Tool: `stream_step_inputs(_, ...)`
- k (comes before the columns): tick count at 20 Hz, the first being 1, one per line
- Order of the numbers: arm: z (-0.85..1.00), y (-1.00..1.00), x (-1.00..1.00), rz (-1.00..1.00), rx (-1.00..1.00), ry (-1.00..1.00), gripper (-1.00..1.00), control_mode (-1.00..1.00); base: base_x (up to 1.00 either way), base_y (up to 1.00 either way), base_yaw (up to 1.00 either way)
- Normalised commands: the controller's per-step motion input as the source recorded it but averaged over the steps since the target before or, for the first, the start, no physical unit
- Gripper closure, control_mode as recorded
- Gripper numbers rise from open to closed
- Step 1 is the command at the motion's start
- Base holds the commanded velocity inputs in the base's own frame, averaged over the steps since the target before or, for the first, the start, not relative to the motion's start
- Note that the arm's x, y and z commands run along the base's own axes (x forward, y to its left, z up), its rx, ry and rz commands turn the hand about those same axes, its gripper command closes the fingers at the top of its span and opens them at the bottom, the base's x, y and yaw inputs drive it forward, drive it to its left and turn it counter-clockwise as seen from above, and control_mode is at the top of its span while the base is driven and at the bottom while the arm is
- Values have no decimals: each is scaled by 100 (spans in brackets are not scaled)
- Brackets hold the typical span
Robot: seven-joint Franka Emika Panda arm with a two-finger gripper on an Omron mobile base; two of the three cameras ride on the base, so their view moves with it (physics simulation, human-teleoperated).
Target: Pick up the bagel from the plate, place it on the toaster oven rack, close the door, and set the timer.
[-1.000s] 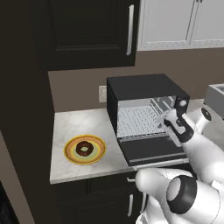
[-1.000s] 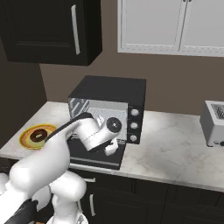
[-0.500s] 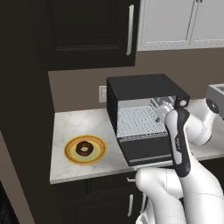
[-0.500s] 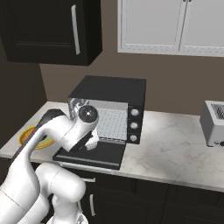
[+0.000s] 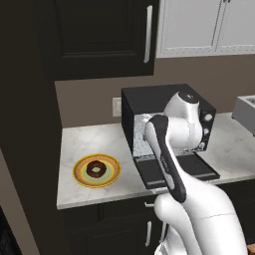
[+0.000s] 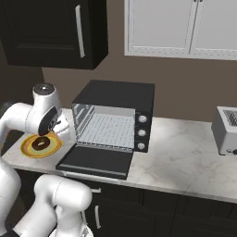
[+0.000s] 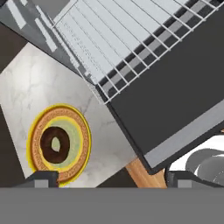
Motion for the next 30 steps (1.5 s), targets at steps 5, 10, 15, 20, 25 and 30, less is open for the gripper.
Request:
stream_step_inputs(5,3,91,1,21,-14,24,-100,-100,0,0,0)
stream_step_inputs(10,-25,62,1,21,0,16,-100,-100,0,0,0)
stream_step_inputs(15,-67,23,0,16,0,6,-100,-100,0,0,0)
stream_step_inputs(20,-78,0,0,5,0,-7,-100,-100,0,0,0)
stream_step_inputs(25,-46,12,0,-1,-11,-25,-100,-100,0,0,0)
stream_step_inputs(30,-20,39,26,0,-9,-17,-100,-100,0,0,0)
